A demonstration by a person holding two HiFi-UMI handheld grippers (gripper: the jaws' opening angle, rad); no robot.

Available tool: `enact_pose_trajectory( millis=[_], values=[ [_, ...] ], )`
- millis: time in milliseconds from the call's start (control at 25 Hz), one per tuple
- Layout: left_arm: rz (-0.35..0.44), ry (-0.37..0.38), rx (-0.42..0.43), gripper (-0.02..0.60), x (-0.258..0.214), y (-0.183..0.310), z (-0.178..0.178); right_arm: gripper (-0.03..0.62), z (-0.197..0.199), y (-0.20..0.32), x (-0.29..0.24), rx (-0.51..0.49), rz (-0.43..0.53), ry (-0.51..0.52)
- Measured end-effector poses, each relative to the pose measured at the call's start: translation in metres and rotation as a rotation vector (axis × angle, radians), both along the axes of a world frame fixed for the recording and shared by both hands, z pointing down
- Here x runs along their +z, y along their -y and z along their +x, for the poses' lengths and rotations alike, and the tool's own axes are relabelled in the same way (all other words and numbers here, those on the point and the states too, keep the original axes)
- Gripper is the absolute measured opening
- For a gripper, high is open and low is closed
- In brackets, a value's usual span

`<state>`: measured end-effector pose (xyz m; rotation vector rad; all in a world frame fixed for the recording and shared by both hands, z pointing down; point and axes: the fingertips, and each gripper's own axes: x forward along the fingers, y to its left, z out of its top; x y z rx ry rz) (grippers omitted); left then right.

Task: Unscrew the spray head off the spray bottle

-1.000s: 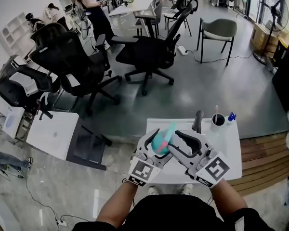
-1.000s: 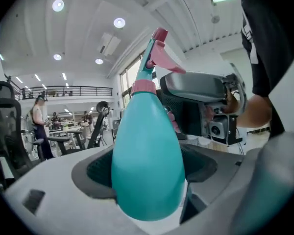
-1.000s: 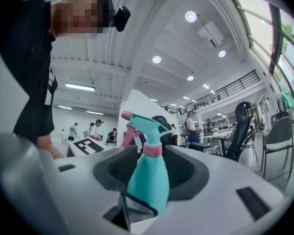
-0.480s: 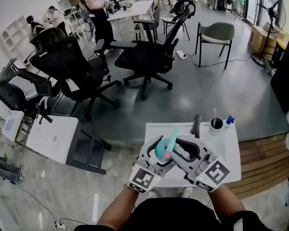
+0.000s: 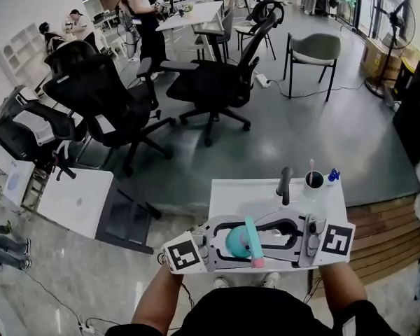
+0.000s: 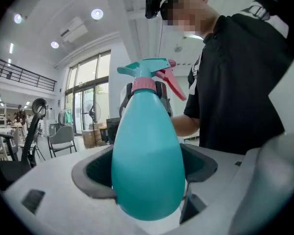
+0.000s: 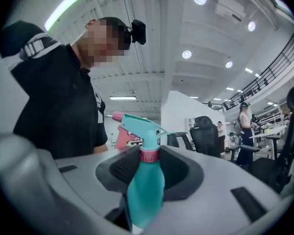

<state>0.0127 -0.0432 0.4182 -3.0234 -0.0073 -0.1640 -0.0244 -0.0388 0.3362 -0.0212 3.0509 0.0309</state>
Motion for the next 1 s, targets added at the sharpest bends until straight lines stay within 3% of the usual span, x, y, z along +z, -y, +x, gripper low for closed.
enact_pose_trajectory(
  millis=[120,240,560,800,1000],
  values=[
    [-0.015,-0.002,-0.025,0.407,0.004,0.005,-0.001,0.137,0.001,0.006,-0.001,0.005,-0.011,0.015],
    [-0.067,-0.02,-0.172,0.407,0.01,0.029,-0.004,0.14,0.002,0.026,0.001,0.135,-0.038,0.065],
    [-0.045,0.047,-0.471,0.407,0.041,0.07,-0.015,0.14,0.018,0.062,0.025,0.386,-0.073,0.105],
    [-0.007,0.098,-0.482,0.407,0.048,0.065,0.0,0.164,0.005,0.062,0.027,0.412,-0.033,0.071],
    [0.022,0.127,-0.573,0.407,0.051,0.072,0.0,0.16,0.007,0.066,0.029,0.548,-0.03,0.052]
  ],
)
